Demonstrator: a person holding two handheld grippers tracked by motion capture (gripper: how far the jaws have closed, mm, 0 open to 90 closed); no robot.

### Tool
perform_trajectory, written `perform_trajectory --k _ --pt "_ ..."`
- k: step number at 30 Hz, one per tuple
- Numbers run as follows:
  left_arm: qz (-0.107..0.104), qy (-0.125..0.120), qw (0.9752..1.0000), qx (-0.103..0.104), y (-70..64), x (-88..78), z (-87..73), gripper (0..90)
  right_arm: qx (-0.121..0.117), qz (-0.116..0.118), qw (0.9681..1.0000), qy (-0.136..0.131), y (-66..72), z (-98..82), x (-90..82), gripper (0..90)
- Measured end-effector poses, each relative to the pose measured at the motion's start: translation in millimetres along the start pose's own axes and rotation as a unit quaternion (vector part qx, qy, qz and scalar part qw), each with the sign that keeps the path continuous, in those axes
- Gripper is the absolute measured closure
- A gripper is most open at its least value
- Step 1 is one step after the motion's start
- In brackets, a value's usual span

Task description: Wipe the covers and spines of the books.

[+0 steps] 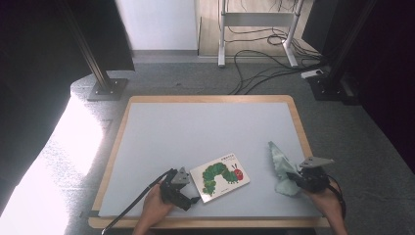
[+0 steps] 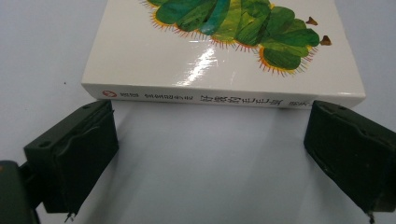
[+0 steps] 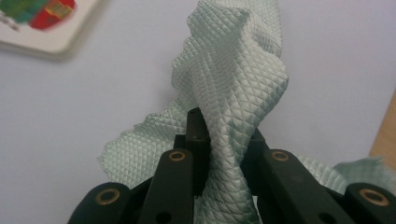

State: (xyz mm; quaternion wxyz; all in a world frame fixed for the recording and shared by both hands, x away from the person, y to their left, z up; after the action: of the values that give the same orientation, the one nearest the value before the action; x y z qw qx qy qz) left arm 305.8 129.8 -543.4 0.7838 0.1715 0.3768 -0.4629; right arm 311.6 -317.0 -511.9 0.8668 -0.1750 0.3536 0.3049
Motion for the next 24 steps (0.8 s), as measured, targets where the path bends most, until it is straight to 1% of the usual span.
perform_trajectory --k 4,7,10,16,19,22,24 --pt "0.0 -0.001 1.0 -0.002 -0.1 0.1 0.0 2.6 -0.012 0.016 0.9994 -0.028 7.7 17.3 -6.3 78.2" --pt "0.0 0.0 1.0 0.0 0.0 -0.2 0.0 2.7 -0.029 0.019 0.9987 -0.036 14.8 30.2 -6.3 78.1" --pt "0.0 -0.001 1.0 0.0 -0.2 -0.3 0.0 2.8 -0.041 0.029 0.9978 -0.042 21.6 43.7 -2.1 78.1" --pt "0.005 0.001 1.0 -0.005 0.6 -3.1 -2.5 2.1 -0.057 0.046 0.9957 -0.058 33.5 73.2 12.4 78.1" --pt "0.01 0.005 0.9999 -0.011 4.9 -7.1 -6.8 0.0 -0.065 0.055 0.9943 -0.064 39.5 88.3 23.0 78.1" --pt "0.017 0.003 0.9997 -0.017 11.2 -12.2 -11.9 0.0 -0.071 0.063 0.9935 -0.062 46.1 101.5 35.6 78.1" --pt "0.021 0.003 0.9995 -0.022 15.5 -15.6 -15.2 0.0 -0.075 0.063 0.9933 -0.061 49.3 109.1 45.2 78.1"
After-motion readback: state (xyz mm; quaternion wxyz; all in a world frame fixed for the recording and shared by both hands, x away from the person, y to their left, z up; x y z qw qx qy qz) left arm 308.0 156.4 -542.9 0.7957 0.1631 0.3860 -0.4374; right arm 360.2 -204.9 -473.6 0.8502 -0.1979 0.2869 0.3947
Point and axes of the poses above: each handheld gripper's, and its own axes: x roughly forward along the jaws, z roughly out of its top, y roughly to its left, the point moved 2 cm from there along x, roughly forward along the jaws, and after that the axes turned 6 degrees about -x, right-handed, at the moved point
